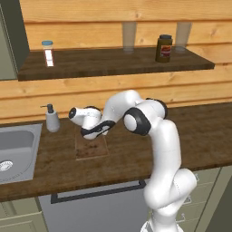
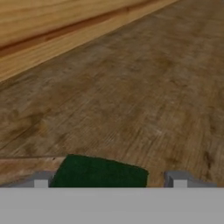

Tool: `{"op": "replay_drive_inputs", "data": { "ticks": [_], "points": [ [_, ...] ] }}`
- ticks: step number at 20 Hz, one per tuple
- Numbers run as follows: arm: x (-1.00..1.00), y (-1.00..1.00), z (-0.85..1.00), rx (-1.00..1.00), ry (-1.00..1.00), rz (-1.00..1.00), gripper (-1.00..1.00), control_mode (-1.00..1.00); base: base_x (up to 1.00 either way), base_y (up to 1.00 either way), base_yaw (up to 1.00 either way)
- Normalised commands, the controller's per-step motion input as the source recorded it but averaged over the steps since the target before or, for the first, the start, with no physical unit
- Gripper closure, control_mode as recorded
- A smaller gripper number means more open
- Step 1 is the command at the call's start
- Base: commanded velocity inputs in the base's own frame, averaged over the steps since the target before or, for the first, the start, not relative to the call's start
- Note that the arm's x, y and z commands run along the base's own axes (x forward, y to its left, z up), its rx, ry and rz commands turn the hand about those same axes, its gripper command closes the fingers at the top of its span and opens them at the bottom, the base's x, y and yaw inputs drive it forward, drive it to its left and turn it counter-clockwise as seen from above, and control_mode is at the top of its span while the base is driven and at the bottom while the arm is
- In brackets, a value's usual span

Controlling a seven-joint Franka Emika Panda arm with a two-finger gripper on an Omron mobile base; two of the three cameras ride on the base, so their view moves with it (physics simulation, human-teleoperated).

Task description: Pick up the sponge from the counter and clean the cutting board by briefly scrubbing or pressing down on the cutting board. Once finished, release the sponge.

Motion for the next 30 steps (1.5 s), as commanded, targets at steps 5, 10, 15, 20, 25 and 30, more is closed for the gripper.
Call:
{"op": "replay_drive_inputs", "data": {
  "ticks": [5, 10, 15, 20, 25, 30],
  "points": [
    [-0.04, 0.0, 0.13, 0.0, -0.01, 0.04, -1.0, -1.0, 0.0, 0.0, 0.0],
    [-0.05, 0.0, 0.31, 0.0, -0.01, 0.03, -1.0, -1.0, 0.0, 0.0, 0.0],
    [-0.06, 0.08, 0.29, 0.0, -0.02, 0.05, -1.0, -1.0, 0.0, 0.0, 0.0],
    [-0.8, 0.01, 0.21, 0.03, -0.11, 0.04, -1.0, -1.0, 0.0, 0.0, 0.0],
    [-1.0, -0.21, 0.16, 0.03, -0.08, 0.02, -1.0, -1.0, 0.0, 0.0, 0.0],
    [-1.0, -0.37, 0.56, 0.03, -0.04, 0.0, -1.0, -1.0, 0.0, 0.0, 0.0]
  ]
}}
